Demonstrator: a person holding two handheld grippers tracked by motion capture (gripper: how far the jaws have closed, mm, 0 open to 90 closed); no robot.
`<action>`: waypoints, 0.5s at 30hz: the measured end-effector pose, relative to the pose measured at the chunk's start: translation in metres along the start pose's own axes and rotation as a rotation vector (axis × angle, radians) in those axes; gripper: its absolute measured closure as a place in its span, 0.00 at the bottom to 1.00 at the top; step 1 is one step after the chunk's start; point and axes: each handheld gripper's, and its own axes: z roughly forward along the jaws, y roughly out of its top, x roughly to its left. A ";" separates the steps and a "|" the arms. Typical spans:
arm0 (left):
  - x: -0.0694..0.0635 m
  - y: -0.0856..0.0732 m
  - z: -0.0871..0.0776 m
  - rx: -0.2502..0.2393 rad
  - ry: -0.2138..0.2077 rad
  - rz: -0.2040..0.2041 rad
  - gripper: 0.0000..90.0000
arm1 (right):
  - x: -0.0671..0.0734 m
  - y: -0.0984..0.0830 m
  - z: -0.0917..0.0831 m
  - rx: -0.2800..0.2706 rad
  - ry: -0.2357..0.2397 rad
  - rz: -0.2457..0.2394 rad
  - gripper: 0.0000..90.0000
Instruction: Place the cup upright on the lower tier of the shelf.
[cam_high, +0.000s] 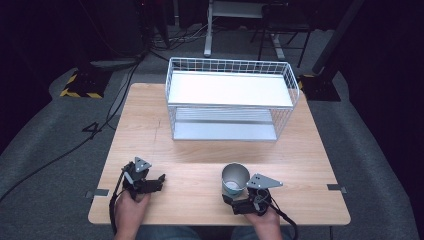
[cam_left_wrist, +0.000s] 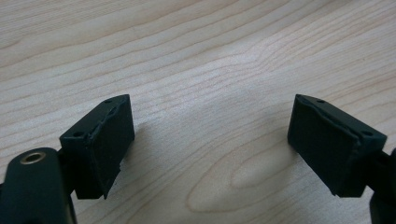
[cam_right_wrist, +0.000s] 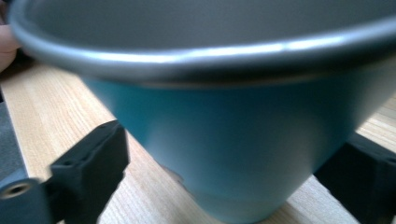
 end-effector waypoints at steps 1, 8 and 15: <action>0.000 0.000 0.000 0.000 0.000 0.000 0.17 | 0.001 0.000 0.001 -0.003 -0.020 -0.002 0.15; 0.000 0.000 0.000 0.000 0.000 0.000 0.17 | 0.002 -0.001 0.007 0.015 -0.044 0.003 0.18; 0.000 0.000 0.000 0.000 0.000 0.000 0.17 | 0.005 -0.002 0.008 0.030 -0.087 -0.027 0.25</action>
